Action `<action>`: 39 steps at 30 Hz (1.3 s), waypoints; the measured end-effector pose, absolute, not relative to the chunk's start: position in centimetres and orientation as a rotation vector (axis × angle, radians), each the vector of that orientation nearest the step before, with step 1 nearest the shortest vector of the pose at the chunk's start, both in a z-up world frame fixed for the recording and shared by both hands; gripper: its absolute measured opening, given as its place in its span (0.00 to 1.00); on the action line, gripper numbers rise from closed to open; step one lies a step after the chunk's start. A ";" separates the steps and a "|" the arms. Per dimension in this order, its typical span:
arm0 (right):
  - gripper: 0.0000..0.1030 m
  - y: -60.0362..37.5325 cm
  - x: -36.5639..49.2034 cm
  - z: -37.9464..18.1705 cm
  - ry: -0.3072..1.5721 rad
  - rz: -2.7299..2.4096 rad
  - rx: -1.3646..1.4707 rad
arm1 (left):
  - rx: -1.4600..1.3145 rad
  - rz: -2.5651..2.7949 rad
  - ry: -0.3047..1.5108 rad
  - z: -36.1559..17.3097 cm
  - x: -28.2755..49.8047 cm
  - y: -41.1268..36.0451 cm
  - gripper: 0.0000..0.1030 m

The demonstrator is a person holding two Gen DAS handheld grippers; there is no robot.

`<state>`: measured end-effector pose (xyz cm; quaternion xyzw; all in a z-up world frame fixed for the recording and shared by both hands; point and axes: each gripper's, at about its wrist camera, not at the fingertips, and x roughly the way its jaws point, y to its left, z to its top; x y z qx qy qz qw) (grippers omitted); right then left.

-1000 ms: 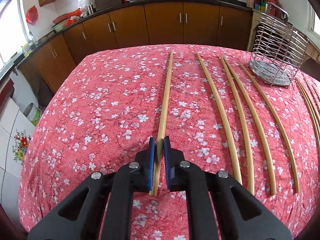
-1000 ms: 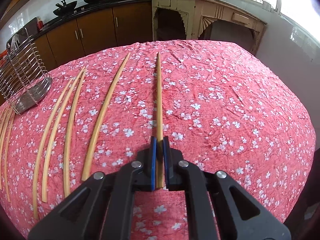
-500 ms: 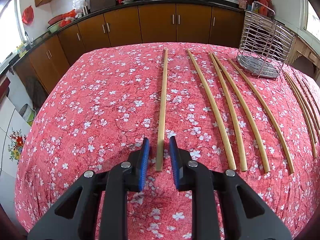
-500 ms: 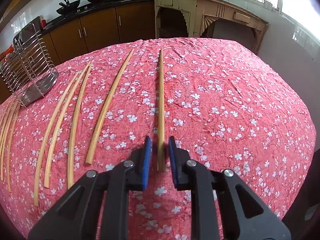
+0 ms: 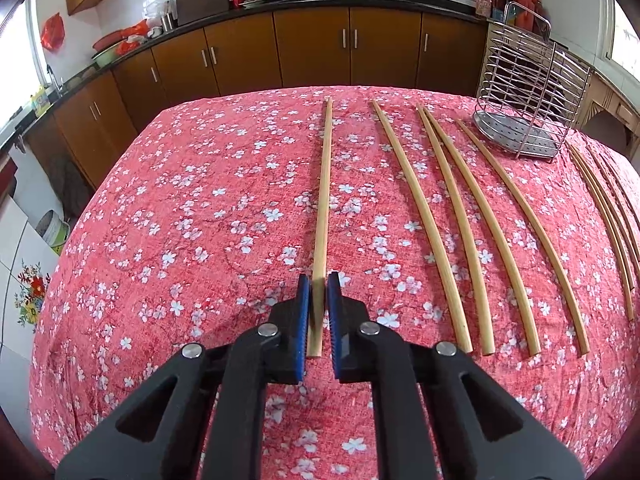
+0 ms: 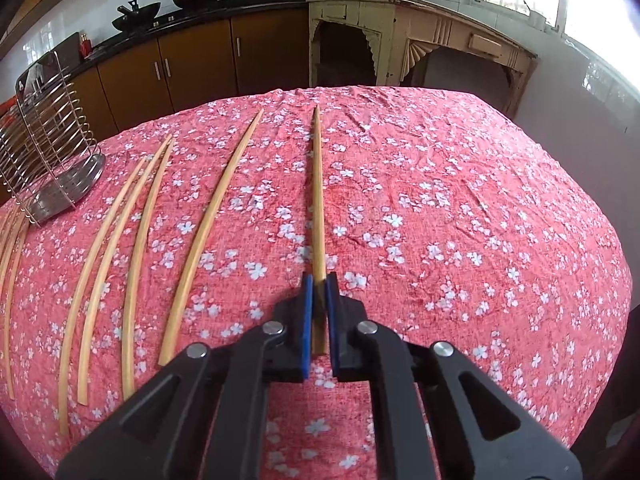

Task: Organize utensils
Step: 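Close the right gripper on a wooden chopstick while the left gripper grasps another chopstick, then lift both held chopsticks and carry them over the wire holder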

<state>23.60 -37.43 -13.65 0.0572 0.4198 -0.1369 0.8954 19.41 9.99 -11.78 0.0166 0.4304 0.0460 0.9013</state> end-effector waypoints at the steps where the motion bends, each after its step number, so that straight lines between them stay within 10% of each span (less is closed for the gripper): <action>1: 0.09 -37.4 23.6 -13.6 0.871 -0.286 0.117 | 0.037 0.095 0.890 -11.8 19.4 9.9 0.09; 39: 0.07 -36.6 17.7 0.5 0.383 -0.196 0.112 | -0.062 0.129 0.383 2.0 14.9 10.5 0.07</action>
